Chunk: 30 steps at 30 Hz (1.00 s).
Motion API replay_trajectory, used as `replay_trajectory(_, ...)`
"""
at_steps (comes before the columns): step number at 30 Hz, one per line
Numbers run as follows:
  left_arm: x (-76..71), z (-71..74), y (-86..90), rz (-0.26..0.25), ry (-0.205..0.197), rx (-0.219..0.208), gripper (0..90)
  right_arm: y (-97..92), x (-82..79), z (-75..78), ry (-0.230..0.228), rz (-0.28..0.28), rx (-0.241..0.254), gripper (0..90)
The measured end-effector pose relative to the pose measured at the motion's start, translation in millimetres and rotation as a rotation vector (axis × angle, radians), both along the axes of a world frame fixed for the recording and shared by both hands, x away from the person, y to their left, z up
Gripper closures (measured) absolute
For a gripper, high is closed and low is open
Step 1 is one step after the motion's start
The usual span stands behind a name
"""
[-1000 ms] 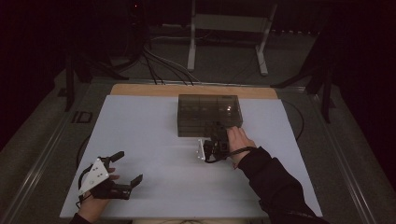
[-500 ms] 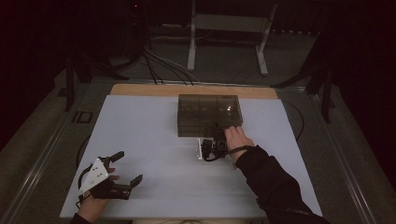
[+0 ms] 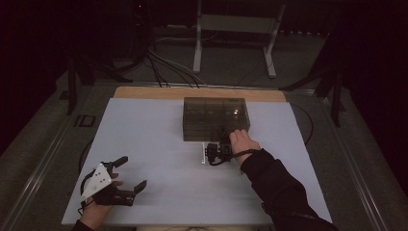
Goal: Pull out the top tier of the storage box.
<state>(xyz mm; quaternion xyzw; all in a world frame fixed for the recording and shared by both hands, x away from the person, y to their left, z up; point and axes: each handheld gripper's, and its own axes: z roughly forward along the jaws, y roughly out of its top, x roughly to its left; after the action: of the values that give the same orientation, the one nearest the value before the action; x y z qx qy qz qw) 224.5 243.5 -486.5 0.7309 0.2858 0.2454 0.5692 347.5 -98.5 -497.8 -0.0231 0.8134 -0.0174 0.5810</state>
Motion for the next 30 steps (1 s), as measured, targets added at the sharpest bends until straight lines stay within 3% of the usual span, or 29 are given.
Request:
replay_trajectory(19,0.2,-0.3,-0.5,-0.004,0.005,-0.007,0.2,4.7,0.2,-7.3,-0.066,0.008,-0.04,81.0)
replay_trajectory(30,0.5,-0.3,-0.3,-0.003,0.007,-0.008,0.2,0.9,-9.6,-3.7,-0.044,0.034,-0.034,81.1)
